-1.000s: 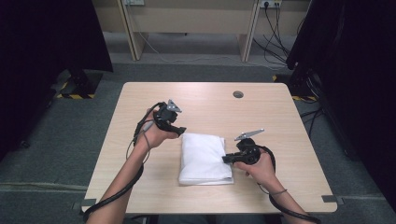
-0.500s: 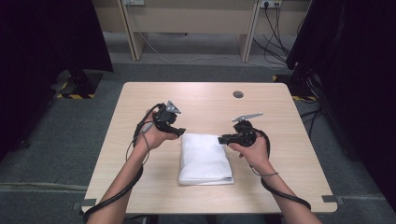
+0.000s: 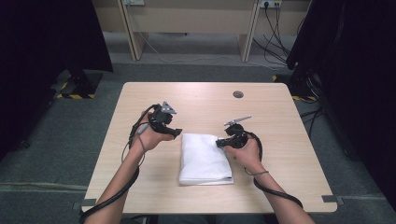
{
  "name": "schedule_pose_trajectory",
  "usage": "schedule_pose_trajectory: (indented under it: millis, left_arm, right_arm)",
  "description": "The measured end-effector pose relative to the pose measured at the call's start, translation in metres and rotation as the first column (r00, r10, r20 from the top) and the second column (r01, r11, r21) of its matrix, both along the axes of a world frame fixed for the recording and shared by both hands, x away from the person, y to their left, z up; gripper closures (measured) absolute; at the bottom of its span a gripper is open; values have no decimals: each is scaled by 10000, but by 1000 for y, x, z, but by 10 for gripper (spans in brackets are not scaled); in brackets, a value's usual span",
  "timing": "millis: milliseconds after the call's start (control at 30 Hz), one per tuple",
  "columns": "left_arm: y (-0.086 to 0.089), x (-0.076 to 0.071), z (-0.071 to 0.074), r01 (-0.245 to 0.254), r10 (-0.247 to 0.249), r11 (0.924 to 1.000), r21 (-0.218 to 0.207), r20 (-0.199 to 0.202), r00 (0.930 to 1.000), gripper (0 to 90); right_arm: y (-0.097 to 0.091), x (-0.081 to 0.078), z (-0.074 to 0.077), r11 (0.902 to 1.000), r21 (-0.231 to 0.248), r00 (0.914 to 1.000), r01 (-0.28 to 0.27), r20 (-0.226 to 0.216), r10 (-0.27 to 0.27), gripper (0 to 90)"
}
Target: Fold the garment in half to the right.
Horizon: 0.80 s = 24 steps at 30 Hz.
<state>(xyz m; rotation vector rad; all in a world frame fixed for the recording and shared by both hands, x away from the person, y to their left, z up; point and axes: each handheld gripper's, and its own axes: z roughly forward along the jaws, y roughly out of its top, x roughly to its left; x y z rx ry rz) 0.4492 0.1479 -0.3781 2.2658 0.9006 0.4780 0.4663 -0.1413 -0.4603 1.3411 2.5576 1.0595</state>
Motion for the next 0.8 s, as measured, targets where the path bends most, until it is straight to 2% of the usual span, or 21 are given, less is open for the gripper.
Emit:
schedule_pose_trajectory:
  millis: [100, 233, 333, 500, 633, 733, 800]
  left_arm:
    - [1, -1, 2, -9, 9, 10000, -33, 57, 10000, 396]
    - [3, -1, 2, -40, 40, 10000, -23, 74, 10000, 396]
    - [4, -2, 1, -69, 69, 10000, -23, 43, 10000, 396]
    - [3, -2, -2, -45, 45, 10000, -53, 14, 10000, 395]
    - [4, -4, -5, -42, 42, 10000, -59, -8, 10000, 393]
    - [6, -6, -6, -85, 85, 9999, -112, 10, 10000, 393]
    - [8, -9, -7, -112, 113, 9998, -156, 65, 9999, 391]
  right_arm:
    - [-2, -2, 5, 10000, -14, 9998, 40, 210, -40, 890]
    - [-6, -6, 19, 9997, -131, 9978, 185, 639, -176, 889]
    - [-6, -8, 27, 9987, -454, 9954, 243, 935, -200, 889]
    - [-3, -4, 15, 9936, -1060, 9953, 400, 917, -303, 876]
    - [3, -5, 2, 9854, -1675, 9949, 296, 996, -130, 793]
    - [4, -9, 7, 9829, -1796, 9909, 412, 1336, -171, 716]
    - [4, -16, 15, 9845, -1691, 9856, 469, 1679, -181, 704]
